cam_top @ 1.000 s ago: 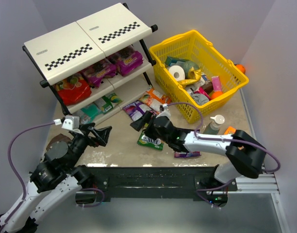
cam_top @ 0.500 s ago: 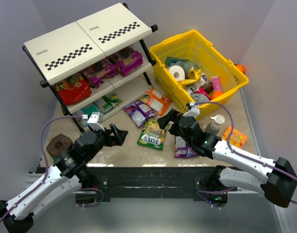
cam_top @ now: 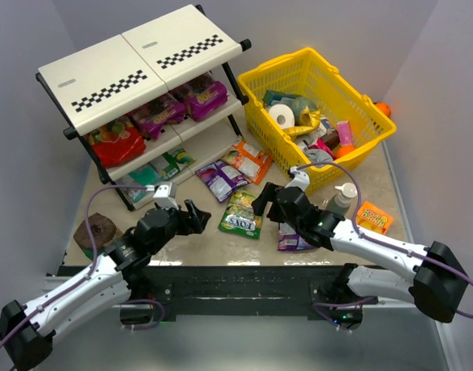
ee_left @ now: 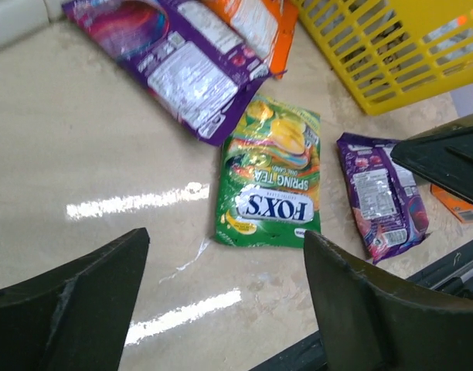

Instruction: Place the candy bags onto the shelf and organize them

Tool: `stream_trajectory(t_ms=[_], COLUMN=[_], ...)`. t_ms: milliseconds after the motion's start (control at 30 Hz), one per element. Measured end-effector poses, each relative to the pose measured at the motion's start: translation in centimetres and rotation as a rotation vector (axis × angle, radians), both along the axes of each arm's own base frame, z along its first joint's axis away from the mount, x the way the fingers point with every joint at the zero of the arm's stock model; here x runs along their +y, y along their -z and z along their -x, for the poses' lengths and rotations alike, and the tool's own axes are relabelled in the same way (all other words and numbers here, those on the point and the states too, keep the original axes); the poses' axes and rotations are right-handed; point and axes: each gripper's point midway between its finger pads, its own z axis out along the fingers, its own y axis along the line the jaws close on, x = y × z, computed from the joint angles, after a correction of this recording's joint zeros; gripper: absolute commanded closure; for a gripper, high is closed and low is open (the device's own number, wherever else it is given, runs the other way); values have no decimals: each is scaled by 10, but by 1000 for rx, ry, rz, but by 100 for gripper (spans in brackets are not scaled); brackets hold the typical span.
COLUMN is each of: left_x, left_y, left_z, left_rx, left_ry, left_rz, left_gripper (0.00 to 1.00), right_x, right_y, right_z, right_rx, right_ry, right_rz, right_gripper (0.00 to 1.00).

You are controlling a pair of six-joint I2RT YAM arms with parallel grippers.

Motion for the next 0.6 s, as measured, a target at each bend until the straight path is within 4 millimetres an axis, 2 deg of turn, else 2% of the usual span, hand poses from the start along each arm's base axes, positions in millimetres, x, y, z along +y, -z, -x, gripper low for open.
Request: stream_trajectory(t_ms=[133, 233, 433, 600], left_x=[-8, -17, -32, -41], left_y=[28, 45, 76, 93], left_z=[0, -3, -9, -14], left_rx=[64, 108, 161, 180], left_ry=[18, 36, 68, 85], left_rz=[-20, -35, -57, -75], left_gripper=[30, 31, 29, 30], right_x=[0, -3, -5, 6], right_y=[22, 40, 67, 77], right_z=[4, 9, 25, 40], right_rx=[41, 72, 124, 173], right_ry=[-12, -22, -57, -116], right_rz=[34, 56, 42, -38], right_gripper=[22, 24, 26, 25])
